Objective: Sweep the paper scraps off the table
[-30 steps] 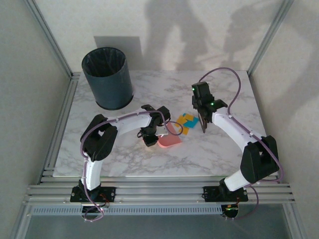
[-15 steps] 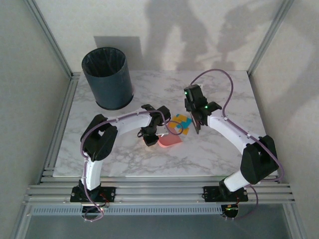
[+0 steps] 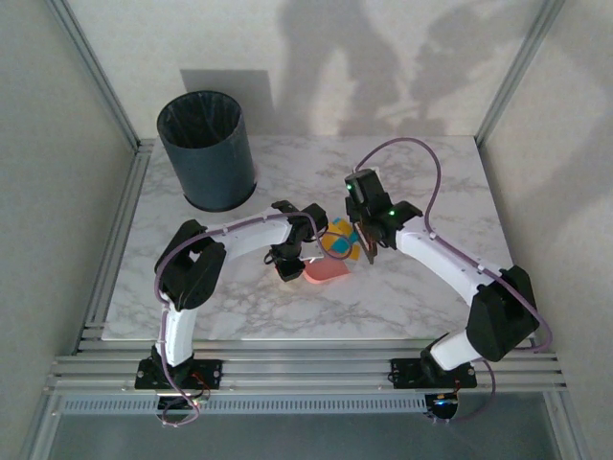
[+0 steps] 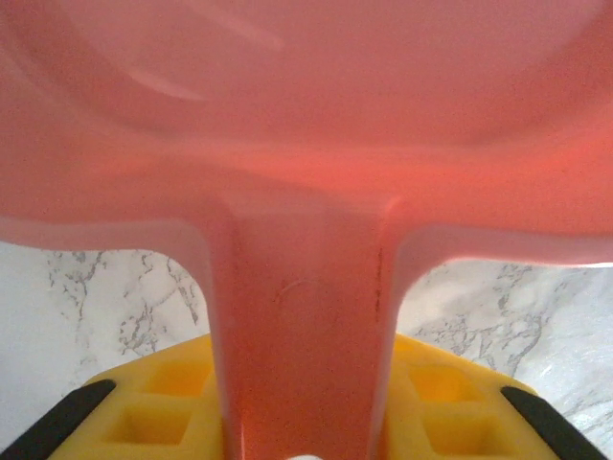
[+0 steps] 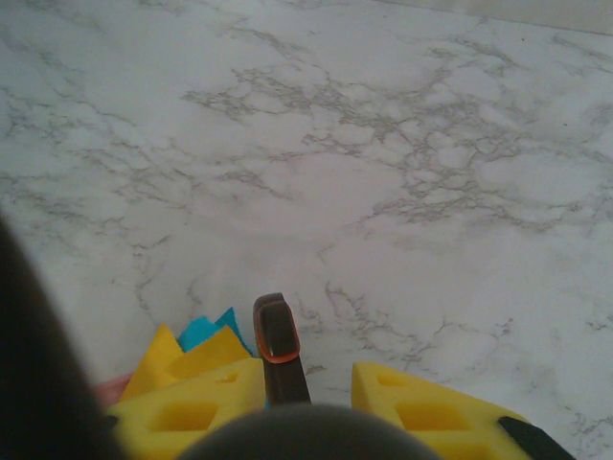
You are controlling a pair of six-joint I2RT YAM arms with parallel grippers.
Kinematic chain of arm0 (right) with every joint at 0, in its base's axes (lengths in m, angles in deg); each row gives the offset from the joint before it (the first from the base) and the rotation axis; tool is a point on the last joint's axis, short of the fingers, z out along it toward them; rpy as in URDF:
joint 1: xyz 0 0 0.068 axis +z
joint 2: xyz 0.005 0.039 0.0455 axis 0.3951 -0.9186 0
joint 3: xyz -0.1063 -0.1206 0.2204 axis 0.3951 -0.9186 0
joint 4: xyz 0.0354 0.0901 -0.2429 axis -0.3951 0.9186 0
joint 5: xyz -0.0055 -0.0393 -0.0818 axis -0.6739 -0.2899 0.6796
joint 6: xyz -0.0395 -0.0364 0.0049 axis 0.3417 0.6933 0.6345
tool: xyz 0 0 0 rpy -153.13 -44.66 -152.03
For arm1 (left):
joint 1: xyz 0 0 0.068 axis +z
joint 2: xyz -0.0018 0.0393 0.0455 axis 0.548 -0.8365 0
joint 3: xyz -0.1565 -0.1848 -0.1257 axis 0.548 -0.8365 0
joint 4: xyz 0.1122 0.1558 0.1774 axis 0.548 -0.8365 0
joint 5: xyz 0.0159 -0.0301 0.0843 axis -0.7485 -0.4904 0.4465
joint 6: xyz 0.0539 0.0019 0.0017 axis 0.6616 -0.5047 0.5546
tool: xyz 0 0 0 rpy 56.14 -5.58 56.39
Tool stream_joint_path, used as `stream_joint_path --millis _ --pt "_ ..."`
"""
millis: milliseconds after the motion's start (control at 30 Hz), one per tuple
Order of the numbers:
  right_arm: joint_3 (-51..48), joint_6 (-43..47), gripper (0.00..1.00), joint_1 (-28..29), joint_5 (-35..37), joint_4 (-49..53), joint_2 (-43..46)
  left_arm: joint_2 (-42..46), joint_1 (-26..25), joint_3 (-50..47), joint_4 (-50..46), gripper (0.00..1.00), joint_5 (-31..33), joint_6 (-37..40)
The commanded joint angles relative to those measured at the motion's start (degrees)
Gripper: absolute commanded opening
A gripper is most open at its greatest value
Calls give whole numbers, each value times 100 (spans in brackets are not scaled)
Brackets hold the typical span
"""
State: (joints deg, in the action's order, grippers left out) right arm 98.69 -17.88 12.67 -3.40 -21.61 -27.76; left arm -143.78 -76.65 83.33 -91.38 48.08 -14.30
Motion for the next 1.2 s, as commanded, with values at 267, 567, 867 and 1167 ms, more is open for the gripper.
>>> stream_joint_path --millis 267,567,867,1167 --pt "48 175 0 97 88 480 514 -93 -3 114 -280 1 160 -104" --pt "153 138 0 78 738 93 285 -62 15 84 -316 1 115 -126" --pt "576 428 0 -43 660 -348 -316 308 31 -53 -282 0 96 -149" --pt "715 786 0 -115 498 -654 -751 439 150 -342 -249 0 113 -211"
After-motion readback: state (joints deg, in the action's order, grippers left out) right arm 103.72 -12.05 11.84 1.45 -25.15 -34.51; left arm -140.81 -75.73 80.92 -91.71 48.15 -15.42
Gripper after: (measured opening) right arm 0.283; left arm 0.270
